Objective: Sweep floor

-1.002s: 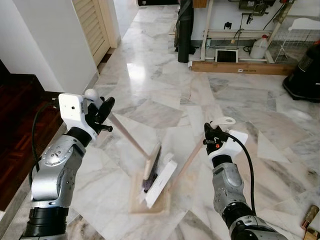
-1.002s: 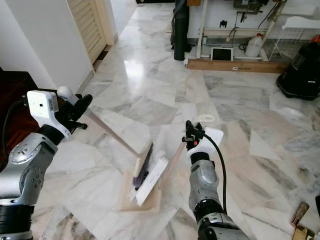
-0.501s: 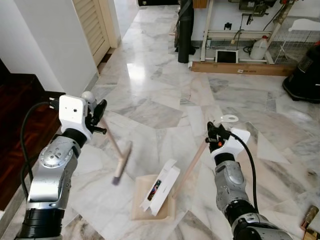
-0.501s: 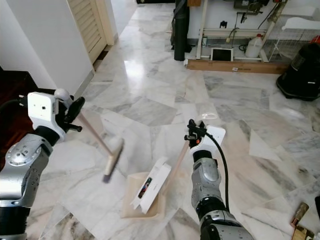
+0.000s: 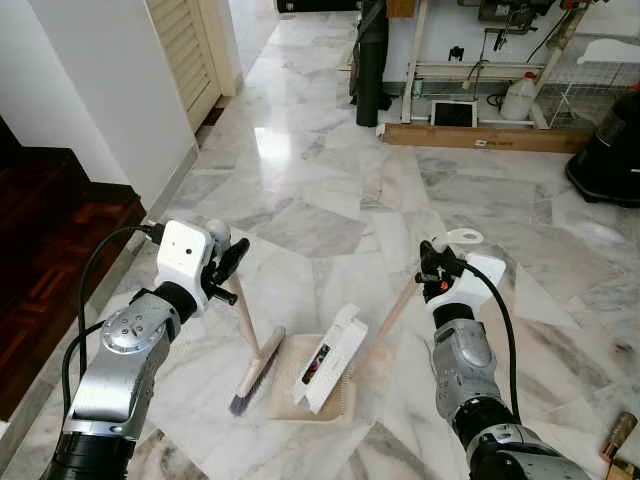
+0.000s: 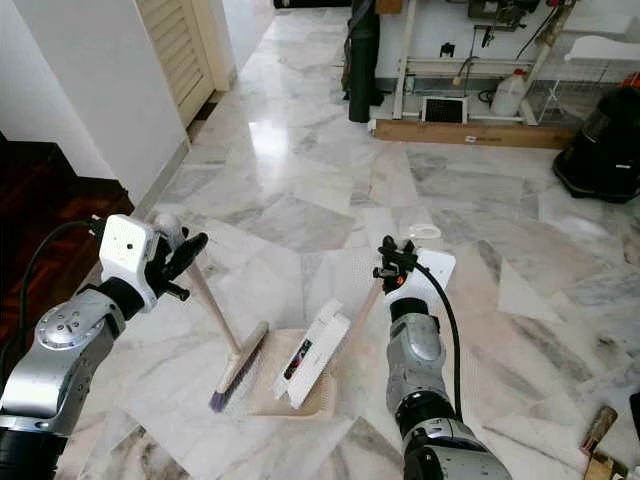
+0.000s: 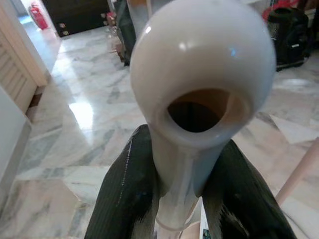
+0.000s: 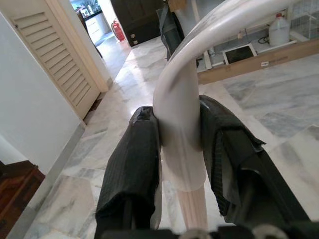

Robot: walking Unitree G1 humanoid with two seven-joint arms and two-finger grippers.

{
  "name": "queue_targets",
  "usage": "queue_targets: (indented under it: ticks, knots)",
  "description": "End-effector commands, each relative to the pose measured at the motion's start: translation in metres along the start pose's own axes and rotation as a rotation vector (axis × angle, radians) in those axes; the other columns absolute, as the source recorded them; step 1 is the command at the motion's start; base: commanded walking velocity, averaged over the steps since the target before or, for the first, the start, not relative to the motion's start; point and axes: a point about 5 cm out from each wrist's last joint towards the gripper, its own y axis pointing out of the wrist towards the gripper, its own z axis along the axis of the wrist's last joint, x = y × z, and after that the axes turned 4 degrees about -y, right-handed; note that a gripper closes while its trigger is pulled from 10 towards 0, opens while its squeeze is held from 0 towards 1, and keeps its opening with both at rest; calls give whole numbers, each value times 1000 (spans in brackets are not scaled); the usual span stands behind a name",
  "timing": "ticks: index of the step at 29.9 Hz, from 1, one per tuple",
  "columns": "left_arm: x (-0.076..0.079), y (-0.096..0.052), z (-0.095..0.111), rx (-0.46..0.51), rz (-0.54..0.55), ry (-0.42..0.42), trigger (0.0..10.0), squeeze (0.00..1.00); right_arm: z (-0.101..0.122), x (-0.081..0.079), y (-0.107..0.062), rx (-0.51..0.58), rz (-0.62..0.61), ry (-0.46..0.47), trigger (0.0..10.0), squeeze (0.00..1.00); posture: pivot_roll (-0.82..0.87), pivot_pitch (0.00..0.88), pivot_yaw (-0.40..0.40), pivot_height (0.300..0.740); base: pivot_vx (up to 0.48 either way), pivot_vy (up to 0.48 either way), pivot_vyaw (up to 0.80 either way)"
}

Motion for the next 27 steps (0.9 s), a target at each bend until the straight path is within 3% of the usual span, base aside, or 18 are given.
queue_targets:
  ticks: [1,15,22,27]
  knots:
    - [4,-1,8,29,-37,-7,10000,0,10,-7,6,45,15,1,10000,0,57,9,43,740,0,0,0]
    - [14,-1,20,67,-130,-63,10000,0,8,-8,6,37,12,0,10000,0,60,9,44,740,0,0,0]
    - [2,0,15,36,-43,-8,10000,0,8,-8,6,39,14,1,10000,0,59,5,47,740,0,0,0]
    - [10,-1,17,41,-100,-56,10000,0,9,-7,6,39,10,-1,10000,0,59,6,46,740,0,0,0]
